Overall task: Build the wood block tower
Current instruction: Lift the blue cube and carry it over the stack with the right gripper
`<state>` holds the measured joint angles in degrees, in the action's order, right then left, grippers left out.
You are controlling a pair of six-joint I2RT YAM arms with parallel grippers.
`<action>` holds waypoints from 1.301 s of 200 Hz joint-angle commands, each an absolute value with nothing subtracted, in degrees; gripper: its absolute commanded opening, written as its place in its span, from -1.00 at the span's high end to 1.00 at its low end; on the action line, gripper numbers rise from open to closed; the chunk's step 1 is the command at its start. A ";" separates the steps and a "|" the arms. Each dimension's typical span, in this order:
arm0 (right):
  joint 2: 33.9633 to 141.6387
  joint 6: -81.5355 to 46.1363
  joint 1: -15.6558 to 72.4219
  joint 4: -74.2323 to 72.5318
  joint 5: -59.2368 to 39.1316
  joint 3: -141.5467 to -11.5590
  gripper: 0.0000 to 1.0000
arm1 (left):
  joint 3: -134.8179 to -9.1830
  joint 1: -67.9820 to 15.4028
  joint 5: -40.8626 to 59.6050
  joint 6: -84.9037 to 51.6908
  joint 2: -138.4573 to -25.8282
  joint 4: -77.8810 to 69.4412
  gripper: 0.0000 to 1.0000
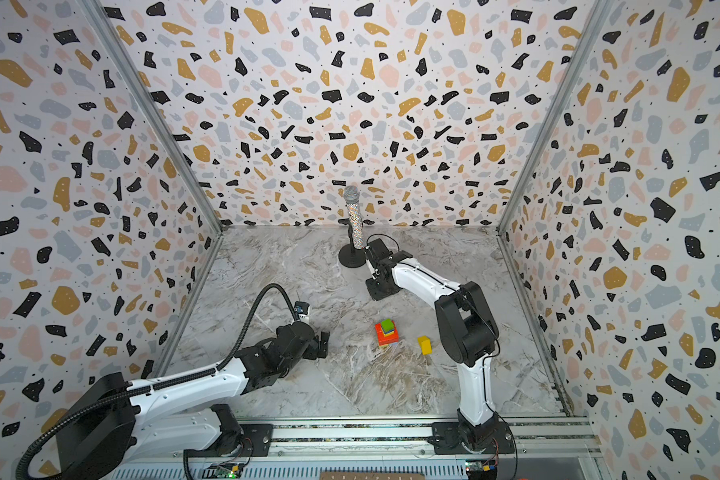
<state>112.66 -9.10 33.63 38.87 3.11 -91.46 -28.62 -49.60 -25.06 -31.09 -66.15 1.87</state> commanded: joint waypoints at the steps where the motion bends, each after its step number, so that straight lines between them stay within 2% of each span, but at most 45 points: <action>1: 108.61 -9.89 34.46 43.06 4.57 -93.51 0.41 | -31.18 -49.44 -26.46 -30.94 -64.19 2.85 -1.00; 52: 103.00 -9.25 35.69 47.05 5.98 -92.00 0.41 | -32.51 -49.48 -25.90 -31.40 -63.85 3.43 -1.00; 145: 92.92 -9.62 37.52 48.75 3.24 -81.20 0.40 | -34.41 -49.54 -23.51 -33.11 -66.27 1.95 -1.00; 260: 89.51 -10.54 40.17 47.45 -0.43 -75.29 0.39 | -34.01 -49.76 -22.93 -34.48 -66.23 2.00 -1.00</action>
